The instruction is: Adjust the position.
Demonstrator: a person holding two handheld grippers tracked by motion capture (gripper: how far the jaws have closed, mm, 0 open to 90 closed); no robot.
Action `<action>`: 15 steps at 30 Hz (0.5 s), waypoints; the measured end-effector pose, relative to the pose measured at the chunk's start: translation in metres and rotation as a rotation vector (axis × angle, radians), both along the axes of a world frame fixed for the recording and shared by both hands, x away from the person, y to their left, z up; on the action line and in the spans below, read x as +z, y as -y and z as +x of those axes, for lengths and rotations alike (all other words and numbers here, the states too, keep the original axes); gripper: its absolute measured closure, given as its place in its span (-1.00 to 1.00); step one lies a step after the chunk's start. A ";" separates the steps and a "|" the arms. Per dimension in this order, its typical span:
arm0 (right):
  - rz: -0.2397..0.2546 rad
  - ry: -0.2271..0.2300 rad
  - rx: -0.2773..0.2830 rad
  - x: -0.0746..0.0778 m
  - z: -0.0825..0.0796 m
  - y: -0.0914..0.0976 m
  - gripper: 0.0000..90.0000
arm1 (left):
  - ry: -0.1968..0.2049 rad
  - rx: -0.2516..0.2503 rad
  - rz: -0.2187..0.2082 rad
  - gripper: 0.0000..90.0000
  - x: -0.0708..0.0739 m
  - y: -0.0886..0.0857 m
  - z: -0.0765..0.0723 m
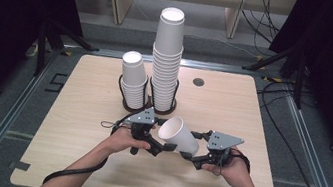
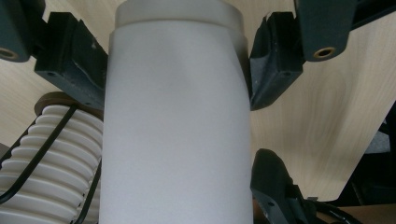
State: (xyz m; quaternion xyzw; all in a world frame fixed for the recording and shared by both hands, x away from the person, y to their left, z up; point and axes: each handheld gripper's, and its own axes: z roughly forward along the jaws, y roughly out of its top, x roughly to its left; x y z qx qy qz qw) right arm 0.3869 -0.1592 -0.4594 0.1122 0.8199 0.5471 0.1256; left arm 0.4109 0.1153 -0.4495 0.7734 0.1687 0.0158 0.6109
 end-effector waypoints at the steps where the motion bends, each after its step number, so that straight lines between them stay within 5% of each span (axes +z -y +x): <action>1: 0.002 0.002 -0.001 0.000 0.000 0.000 -0.43 | 0.002 0.000 -0.005 -0.91 0.000 0.000 0.000; 15: 0.007 -0.003 0.006 -0.003 0.001 -0.001 -0.43 | 0.004 -0.007 -0.018 -0.87 0.001 -0.001 0.000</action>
